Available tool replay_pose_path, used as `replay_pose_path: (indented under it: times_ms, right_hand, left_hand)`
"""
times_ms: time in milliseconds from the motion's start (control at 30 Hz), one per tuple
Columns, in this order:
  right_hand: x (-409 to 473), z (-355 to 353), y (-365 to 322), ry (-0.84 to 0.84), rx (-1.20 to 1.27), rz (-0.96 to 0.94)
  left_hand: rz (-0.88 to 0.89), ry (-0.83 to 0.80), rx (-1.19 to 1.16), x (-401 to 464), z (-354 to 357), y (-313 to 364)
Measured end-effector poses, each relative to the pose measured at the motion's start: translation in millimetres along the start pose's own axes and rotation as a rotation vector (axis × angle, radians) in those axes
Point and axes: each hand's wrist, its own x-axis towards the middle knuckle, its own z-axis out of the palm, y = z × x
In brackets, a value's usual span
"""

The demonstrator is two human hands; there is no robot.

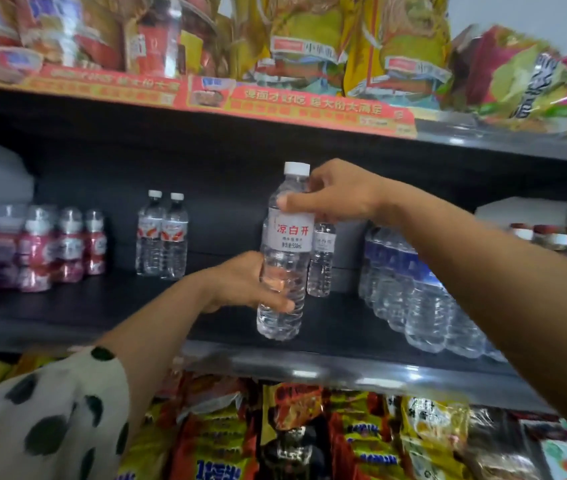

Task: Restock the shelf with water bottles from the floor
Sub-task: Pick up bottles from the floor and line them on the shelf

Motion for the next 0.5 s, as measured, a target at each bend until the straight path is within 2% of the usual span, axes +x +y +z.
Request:
replay_pose_path:
  times_ms: [200,367,500]
  right_hand:
    - [78,35,80,-0.031,0.042,-0.028]
    - [136,73,132,-0.043,0.038,0.009]
    - [170,87,154,-0.032,0.015,0.044]
  left_hand:
    - [-0.164,0.001,0.018,81,-12,-46]
    - [-0.194,0.176,0.035,132,-18,-93]
    - [-0.203,0.202,0.023,164,-21,-113]
